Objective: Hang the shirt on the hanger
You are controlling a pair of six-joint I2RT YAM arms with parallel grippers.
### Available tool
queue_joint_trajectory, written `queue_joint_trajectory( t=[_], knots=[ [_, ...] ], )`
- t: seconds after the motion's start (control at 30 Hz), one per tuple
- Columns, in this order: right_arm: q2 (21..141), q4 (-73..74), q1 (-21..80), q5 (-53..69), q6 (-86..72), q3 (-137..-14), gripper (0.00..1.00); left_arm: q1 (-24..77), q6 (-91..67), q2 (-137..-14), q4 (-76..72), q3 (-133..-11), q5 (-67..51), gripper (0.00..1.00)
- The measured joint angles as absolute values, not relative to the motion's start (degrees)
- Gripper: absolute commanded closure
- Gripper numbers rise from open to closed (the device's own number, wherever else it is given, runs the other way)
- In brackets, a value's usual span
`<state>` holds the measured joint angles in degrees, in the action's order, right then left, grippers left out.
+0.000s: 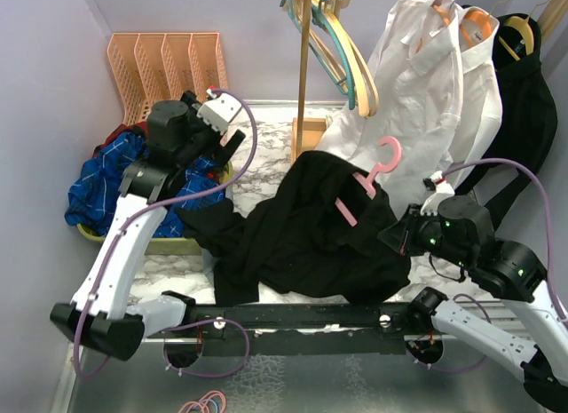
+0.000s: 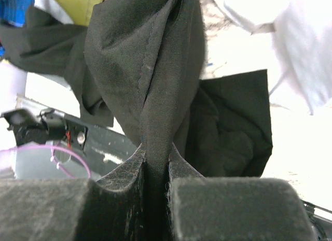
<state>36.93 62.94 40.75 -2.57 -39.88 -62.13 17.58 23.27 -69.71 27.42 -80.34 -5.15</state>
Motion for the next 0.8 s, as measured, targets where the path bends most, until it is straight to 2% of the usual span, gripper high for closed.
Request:
queue_joint_trajectory(
  t=[0.2, 0.43, 0.6, 0.8],
  knots=[
    [41.5, 58.7, 40.7, -8.8, -38.5, -62.5, 0.99, 17.6, 24.2, -65.5, 40.4, -83.7, -6.6, 0.01],
    [59.9, 51.0, 39.7, -14.2, -34.0, -67.2, 0.99, 15.5, 26.2, -55.8, 52.3, -80.7, -12.9, 0.01],
    [64.4, 45.8, 28.8, -12.2, -30.3, -68.6, 0.99, 9.4, 27.4, -49.8, 55.4, -80.7, -13.9, 0.01],
    [65.3, 40.5, 21.1, -10.2, -25.1, -71.1, 0.99, 5.6, 26.9, -50.8, 56.2, -79.4, -17.8, 0.01]
  ],
)
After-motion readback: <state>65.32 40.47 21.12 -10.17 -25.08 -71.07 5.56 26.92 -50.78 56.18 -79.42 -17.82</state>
